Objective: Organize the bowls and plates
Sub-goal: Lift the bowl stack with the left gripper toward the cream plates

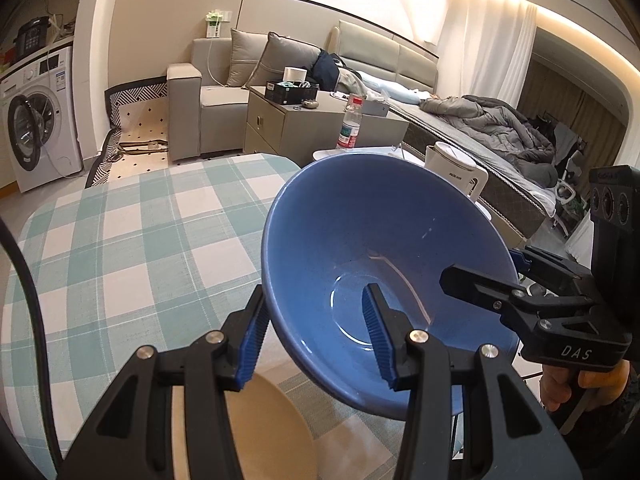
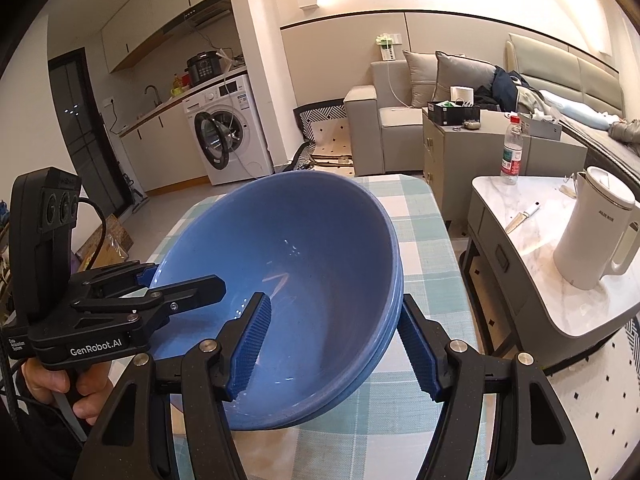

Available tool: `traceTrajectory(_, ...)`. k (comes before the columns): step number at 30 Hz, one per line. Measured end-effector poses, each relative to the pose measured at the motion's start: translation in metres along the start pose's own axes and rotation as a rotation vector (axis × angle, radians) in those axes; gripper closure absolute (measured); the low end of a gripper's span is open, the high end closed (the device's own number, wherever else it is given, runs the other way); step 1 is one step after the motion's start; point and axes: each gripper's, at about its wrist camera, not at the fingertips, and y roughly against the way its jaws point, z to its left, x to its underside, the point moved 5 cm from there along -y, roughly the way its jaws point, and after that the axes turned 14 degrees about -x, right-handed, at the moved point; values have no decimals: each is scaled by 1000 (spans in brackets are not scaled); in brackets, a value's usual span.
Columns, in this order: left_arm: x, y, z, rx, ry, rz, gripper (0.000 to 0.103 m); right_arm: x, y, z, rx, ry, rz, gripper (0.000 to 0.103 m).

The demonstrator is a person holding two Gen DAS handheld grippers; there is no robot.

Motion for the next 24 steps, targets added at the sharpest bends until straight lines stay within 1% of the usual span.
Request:
traceTrajectory(8,11,10,24,-35,24,-2,57,4,-16,25,-27,20,9,36)
traceTrajectory(16,20,18,50,-71,56,-10,57,3,-35,42,-63,45,27,36)
traceTrajectory(24,29,22,66,-98,80,-9,57,1,-46,55,-90,62,33,36)
